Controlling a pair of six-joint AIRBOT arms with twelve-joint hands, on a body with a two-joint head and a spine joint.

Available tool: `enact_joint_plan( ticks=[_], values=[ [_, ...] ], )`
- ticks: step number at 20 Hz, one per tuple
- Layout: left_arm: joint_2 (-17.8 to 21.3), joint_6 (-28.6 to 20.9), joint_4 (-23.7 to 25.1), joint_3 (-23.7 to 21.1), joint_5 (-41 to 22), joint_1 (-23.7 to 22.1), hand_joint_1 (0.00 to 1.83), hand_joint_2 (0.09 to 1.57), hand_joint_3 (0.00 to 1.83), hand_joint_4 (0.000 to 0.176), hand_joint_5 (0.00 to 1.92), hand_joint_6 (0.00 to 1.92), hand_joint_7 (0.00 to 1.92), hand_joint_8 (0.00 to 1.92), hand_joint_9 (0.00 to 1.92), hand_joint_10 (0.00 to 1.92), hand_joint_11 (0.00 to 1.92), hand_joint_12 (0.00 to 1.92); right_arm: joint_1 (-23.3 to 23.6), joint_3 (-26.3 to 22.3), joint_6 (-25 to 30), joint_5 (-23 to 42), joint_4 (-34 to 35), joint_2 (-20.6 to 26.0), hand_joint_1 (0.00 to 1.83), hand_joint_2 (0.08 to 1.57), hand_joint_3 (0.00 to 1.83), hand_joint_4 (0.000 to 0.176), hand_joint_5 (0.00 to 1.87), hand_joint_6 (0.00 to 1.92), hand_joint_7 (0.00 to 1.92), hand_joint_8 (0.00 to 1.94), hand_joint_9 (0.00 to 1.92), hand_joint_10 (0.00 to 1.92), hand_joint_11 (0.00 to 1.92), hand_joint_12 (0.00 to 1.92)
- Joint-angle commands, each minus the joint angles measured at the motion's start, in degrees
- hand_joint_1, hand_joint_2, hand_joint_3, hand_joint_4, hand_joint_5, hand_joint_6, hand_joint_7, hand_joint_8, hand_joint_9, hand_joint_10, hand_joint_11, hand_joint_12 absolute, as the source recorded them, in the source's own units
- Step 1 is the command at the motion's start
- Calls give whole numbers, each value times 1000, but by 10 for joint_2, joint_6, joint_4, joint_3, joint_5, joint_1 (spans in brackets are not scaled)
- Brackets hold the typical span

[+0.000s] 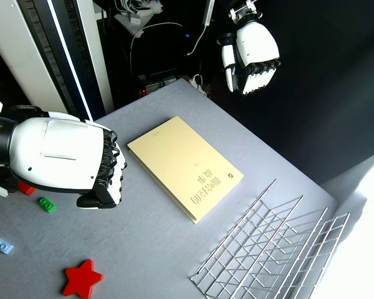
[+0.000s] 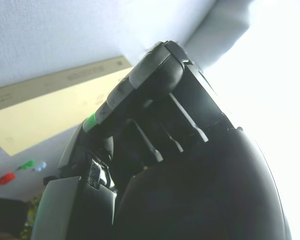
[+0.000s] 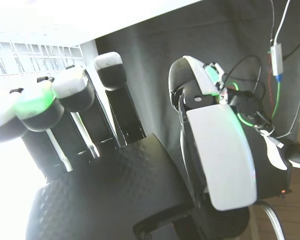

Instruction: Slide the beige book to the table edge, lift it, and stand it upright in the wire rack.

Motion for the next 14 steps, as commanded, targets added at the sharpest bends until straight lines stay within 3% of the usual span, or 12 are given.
enact_joint_plan(
  ticks=[1, 5, 6, 8, 11, 14],
  values=[
    [6, 3, 8, 2, -59, -3, 503, 1125, 25, 54, 154, 14, 122, 9, 142, 16, 0, 547, 2, -3, 1, 30, 23, 2, 117, 1099, 33, 3, 132, 17, 167, 4, 125, 16, 0, 174],
    [6, 17, -5, 2, -59, -3, 513, 1141, 10, 46, 177, 6, 144, 0, 156, 1, 0, 520, -1, -6, 1, 23, 23, 2, 103, 1120, 12, 1, 151, 5, 180, 1, 155, 9, 0, 255],
    [6, 20, -7, 3, -59, -3, 457, 1153, 14, 55, 162, 2, 144, 0, 157, 1, 0, 514, -5, -8, 0, 23, 22, 2, 93, 1127, 9, 0, 159, 5, 200, 5, 176, 11, 0, 323],
    [7, 25, -7, 3, -59, -3, 434, 1164, 11, 56, 136, 0, 144, 4, 144, 2, 0, 484, -13, -12, -13, 23, 22, 2, 85, 1139, 9, 0, 142, 0, 218, 5, 185, 7, 0, 385],
    [7, 39, -23, 3, -51, -4, 450, 1159, 3, 56, 150, 3, 127, 0, 117, 2, 0, 464, -25, -13, -18, -5, 2, -6, 140, 1123, 0, 0, 195, 9, 247, 5, 231, 11, 0, 626],
    [7, 55, -40, 2, -51, -9, 478, 1156, 1, 51, 159, 5, 134, 3, 121, 3, 0, 467, -34, -12, -31, -39, -17, -23, 159, 1110, 0, 0, 228, 10, 234, 1, 218, 2, 0, 624]
  ],
)
